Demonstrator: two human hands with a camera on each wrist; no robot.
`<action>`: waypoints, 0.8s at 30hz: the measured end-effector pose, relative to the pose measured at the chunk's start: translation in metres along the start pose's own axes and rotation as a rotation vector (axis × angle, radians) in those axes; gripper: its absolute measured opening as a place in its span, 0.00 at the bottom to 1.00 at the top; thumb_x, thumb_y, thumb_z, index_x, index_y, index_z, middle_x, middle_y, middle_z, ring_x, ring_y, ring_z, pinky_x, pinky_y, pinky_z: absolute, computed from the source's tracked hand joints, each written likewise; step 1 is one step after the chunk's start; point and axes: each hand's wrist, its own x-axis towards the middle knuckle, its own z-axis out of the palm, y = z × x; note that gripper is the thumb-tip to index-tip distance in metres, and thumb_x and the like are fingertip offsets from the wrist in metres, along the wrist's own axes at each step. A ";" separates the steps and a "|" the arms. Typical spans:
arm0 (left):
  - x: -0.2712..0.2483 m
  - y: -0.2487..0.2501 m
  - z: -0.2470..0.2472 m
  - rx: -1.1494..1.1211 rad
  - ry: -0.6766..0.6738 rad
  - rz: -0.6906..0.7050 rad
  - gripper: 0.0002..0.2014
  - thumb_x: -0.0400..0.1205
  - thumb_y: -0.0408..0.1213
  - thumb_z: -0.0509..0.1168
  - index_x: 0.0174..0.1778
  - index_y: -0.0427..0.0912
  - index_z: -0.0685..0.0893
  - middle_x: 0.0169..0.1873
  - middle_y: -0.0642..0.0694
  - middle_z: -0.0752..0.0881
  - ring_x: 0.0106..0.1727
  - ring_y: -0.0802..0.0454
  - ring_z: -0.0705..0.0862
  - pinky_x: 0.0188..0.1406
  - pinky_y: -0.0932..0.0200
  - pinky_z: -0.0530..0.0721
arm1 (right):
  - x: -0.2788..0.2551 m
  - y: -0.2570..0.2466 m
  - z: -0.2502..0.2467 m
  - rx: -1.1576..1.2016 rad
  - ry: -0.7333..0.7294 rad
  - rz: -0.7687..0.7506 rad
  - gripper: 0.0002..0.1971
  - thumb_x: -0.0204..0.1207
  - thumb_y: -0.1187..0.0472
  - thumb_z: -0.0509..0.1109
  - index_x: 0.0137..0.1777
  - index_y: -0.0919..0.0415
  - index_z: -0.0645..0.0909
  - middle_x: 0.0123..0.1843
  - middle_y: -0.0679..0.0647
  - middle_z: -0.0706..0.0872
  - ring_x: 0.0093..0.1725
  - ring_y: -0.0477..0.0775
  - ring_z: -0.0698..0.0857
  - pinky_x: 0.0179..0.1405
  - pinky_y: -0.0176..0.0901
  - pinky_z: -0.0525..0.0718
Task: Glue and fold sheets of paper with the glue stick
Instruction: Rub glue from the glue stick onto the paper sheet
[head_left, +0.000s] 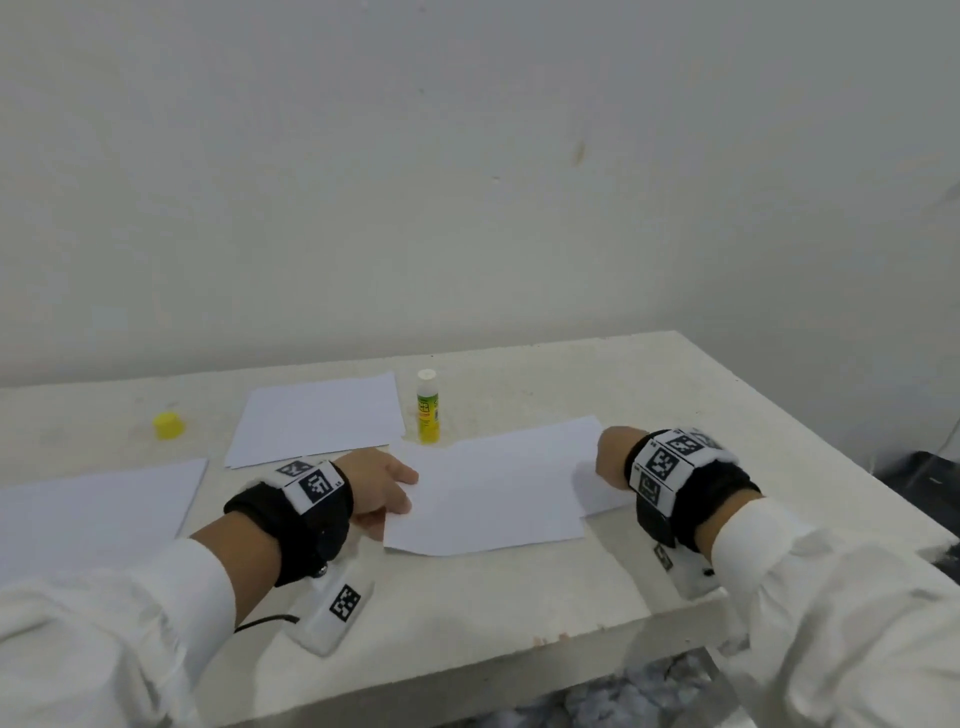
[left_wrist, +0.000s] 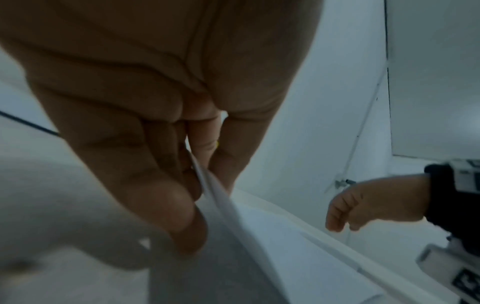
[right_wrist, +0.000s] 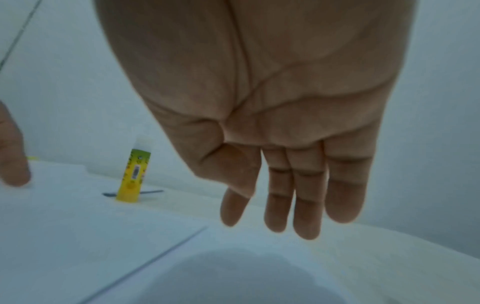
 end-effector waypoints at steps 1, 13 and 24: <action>-0.002 -0.007 -0.009 0.042 0.015 -0.001 0.19 0.78 0.22 0.67 0.63 0.43 0.82 0.50 0.38 0.85 0.40 0.45 0.86 0.36 0.55 0.90 | 0.003 -0.012 -0.010 0.037 0.027 -0.011 0.18 0.84 0.66 0.55 0.30 0.63 0.69 0.32 0.55 0.71 0.39 0.56 0.76 0.47 0.43 0.72; -0.031 -0.071 -0.087 0.390 0.093 -0.109 0.24 0.74 0.27 0.74 0.66 0.44 0.80 0.39 0.45 0.82 0.30 0.51 0.82 0.36 0.62 0.86 | 0.027 -0.168 -0.042 0.536 -0.008 -0.157 0.29 0.74 0.52 0.73 0.71 0.64 0.75 0.63 0.61 0.82 0.61 0.64 0.82 0.64 0.51 0.79; -0.039 -0.088 -0.105 0.829 0.072 -0.071 0.33 0.75 0.52 0.72 0.76 0.58 0.68 0.69 0.47 0.71 0.68 0.46 0.76 0.63 0.55 0.76 | 0.013 -0.193 -0.047 0.772 0.098 -0.200 0.12 0.80 0.59 0.61 0.58 0.65 0.68 0.48 0.62 0.80 0.33 0.60 0.83 0.29 0.43 0.80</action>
